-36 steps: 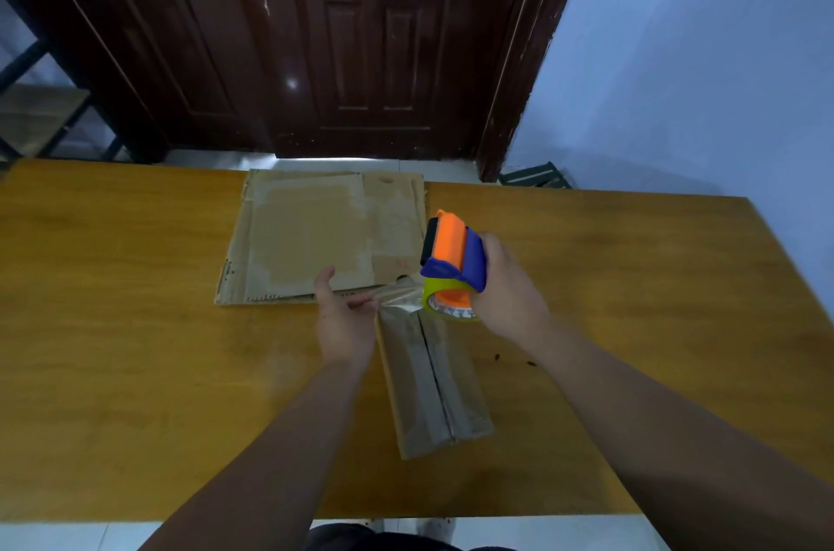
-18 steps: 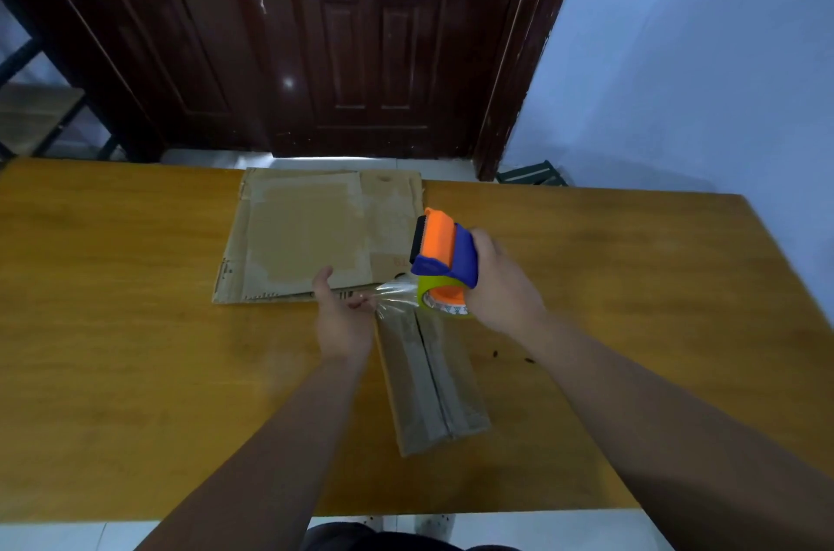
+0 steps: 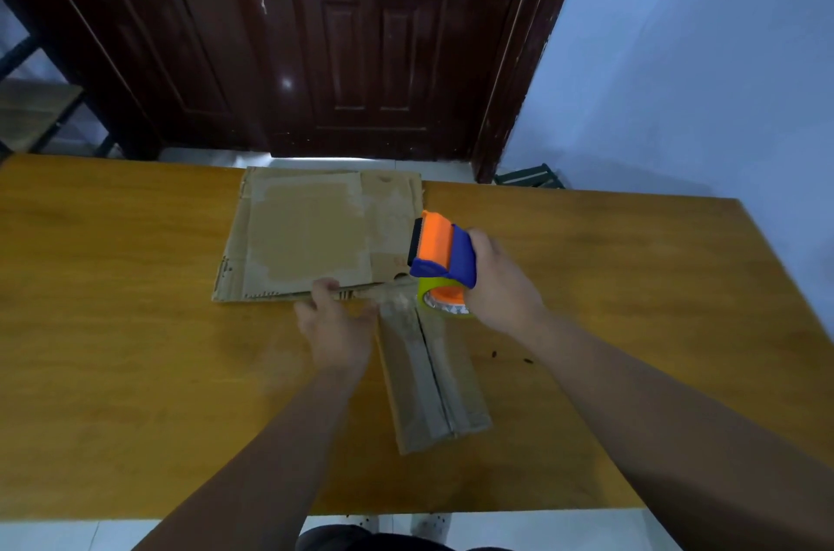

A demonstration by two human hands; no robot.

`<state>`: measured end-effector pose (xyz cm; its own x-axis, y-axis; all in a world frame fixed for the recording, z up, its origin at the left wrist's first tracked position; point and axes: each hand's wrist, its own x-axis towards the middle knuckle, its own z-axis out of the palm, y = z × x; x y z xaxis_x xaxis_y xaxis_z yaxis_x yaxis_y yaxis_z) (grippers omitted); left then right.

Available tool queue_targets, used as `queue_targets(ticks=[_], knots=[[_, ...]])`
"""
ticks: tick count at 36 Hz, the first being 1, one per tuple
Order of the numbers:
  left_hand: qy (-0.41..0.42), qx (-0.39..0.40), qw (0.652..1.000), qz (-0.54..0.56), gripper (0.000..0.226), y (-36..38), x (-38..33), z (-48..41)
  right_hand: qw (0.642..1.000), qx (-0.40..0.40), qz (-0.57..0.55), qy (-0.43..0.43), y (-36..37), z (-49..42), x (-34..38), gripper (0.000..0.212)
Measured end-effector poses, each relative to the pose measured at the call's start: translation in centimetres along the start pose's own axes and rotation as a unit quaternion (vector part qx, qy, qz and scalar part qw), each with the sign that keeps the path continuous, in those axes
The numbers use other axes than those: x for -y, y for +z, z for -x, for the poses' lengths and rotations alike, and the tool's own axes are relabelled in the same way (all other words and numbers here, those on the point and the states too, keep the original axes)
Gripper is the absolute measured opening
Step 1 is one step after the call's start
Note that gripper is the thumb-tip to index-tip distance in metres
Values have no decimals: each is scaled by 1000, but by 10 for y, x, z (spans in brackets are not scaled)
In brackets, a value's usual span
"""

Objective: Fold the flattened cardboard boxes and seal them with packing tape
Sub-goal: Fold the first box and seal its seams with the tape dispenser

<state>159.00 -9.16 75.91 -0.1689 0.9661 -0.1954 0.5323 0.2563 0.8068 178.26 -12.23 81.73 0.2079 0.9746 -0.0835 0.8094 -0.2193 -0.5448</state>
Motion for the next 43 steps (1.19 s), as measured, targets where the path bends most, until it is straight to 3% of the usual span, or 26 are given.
queue_targets(ticks=[2, 4, 8, 14, 30, 43], knots=[[189, -37, 975, -107, 41, -3, -2, 12, 1000, 0, 10, 2, -1, 0, 0, 59], [321, -17, 929, -181, 41, -2, -3, 22, 1000, 1, 11, 1, -2, 0, 0, 57], [400, 43, 879, -257, 53, 6, -1, 39, 1000, 6, 14, -5, -2, 1, 3, 53], [303, 160, 861, -375, 80, 21, 15, 54, 1000, 10, 21, 7, 0, 2, 5, 56], [250, 147, 865, -409, 91, 26, 20, 59, 999, 11, 31, -10, -3, 2, 9, 52], [248, 154, 840, -457, 95, 28, 18, 55, 983, 40, 170, -50, -21, -8, 15, 59]])
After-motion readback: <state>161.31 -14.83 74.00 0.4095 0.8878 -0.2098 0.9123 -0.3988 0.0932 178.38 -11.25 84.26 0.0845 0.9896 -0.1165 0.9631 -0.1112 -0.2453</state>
